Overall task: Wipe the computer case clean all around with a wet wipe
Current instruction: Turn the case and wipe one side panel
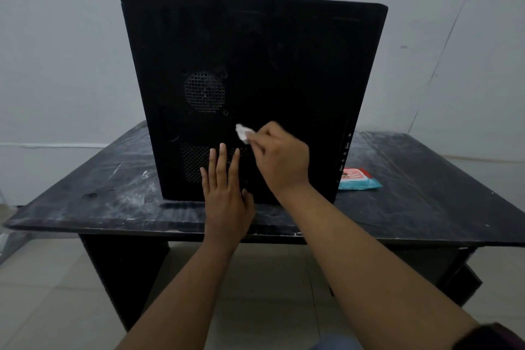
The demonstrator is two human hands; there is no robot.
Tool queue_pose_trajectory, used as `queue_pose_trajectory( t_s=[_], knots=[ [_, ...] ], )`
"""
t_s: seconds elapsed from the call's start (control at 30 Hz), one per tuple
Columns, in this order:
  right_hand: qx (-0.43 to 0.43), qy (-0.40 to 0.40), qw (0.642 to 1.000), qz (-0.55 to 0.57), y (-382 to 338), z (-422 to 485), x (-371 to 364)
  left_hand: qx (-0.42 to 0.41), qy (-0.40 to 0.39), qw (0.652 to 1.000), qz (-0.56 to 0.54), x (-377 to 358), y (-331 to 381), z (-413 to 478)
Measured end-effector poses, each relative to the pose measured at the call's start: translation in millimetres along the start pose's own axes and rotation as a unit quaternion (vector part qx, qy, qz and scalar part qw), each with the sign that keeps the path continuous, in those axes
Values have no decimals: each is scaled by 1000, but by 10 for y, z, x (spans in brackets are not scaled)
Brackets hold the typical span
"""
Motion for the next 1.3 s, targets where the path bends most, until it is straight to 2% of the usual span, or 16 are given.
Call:
queue_pose_trajectory(
  t_s=[0.13,0.33,0.47,0.53,0.63,0.7,0.77,0.83,0.9,1.0,1.13,1.2,1.3],
  knots=[
    [82,-105,990,-41,18,-331,-107,5,3,1000,-24,-5,-6,-4],
    [69,-107,987,-95,351,-593,40,-10,8,1000,10,27,5,-12],
    [47,-119,984,-122,680,-874,242,-118,-14,992,33,-1,11,-10],
    [34,-129,980,-144,814,-977,379,-137,-26,989,38,-12,1,-4],
    [-34,-80,982,-170,1008,-895,657,-142,-23,988,56,-35,29,10],
    [-96,-14,982,-161,1142,-708,793,-189,-28,979,67,-64,94,2],
    [-120,18,981,-151,1218,-538,841,-229,-38,971,59,-83,192,-2],
    [-138,42,981,-127,1196,-451,841,-218,-36,975,36,-109,374,-2],
    [-195,57,977,-67,1124,-468,827,-186,-22,982,18,-169,618,39],
    [-256,26,966,-7,1045,-759,735,-156,-22,987,17,-297,849,130],
    [-208,-51,976,-27,1087,-1100,682,-143,-44,989,19,-476,817,78],
    [-194,-34,980,-38,1146,-1004,730,-140,-49,989,27,-516,791,58],
    [-193,44,979,-44,1184,-587,818,-142,-59,987,40,-512,789,61]
  ],
)
Point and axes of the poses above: each hand's wrist, its own z-axis towards the middle knuckle, its own x-axis out of the back of the hand, y = z × x, the point moved 1 cm from there along z, towards the middle knuckle, and after that the axes turned 1 degree about -y, right-handed, at the moved point
